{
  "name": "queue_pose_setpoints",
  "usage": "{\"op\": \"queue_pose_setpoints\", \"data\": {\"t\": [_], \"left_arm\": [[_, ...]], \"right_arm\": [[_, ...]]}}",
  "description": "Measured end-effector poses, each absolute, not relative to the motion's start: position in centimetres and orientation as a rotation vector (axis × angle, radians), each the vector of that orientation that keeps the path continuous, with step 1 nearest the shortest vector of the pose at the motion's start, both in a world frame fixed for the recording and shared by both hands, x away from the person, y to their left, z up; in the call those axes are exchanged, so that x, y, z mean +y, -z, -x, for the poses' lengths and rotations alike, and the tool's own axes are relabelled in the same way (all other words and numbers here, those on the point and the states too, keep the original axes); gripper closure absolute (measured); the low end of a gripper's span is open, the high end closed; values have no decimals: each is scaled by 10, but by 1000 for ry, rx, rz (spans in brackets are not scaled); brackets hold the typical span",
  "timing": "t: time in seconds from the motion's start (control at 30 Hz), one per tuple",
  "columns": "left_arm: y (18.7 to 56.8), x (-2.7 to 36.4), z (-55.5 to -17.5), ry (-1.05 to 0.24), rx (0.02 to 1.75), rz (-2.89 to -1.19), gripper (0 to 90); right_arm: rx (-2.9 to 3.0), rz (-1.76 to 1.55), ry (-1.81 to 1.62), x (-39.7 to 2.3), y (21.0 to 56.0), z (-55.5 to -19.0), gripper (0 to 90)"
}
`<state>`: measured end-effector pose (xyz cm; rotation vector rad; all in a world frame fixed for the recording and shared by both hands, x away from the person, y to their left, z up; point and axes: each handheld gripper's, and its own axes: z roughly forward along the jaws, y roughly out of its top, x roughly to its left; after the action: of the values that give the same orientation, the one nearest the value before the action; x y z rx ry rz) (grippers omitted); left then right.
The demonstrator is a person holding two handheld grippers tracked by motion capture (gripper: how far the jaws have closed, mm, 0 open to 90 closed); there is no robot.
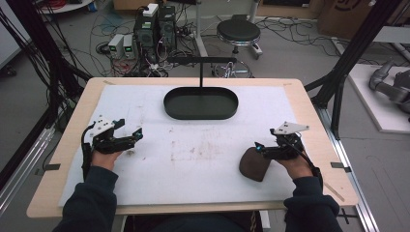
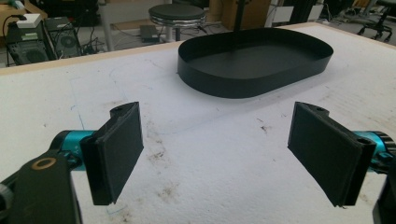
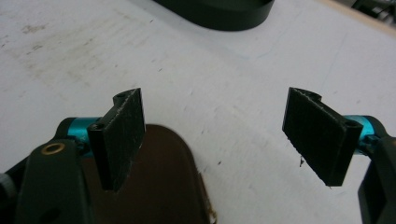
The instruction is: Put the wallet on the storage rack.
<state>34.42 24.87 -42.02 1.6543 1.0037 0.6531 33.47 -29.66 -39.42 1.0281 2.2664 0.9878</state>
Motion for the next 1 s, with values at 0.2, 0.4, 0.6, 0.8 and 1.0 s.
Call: {"op": "queue_pose_setpoints", "data": {"t": [0.2, 0.4, 0.6, 0.8, 1.0], "left_arm": [[420, 246, -344, -652, 999, -1661, 178], [423, 242, -349, -636, 996, -1680, 183], [422, 241, -348, -637, 998, -1680, 185], [422, 239, -348, -639, 992, -1686, 187], [422, 240, -348, -636, 997, -1687, 187]], "right_arm": [[2359, -1056, -1045, -300, 409, -330, 218], [2457, -1020, -1068, -301, 421, -334, 218], [2571, -1155, -1227, -315, 441, -352, 230], [2647, -1159, -1315, -319, 444, -360, 369], [2616, -1131, -1307, -318, 437, -361, 594]]}}
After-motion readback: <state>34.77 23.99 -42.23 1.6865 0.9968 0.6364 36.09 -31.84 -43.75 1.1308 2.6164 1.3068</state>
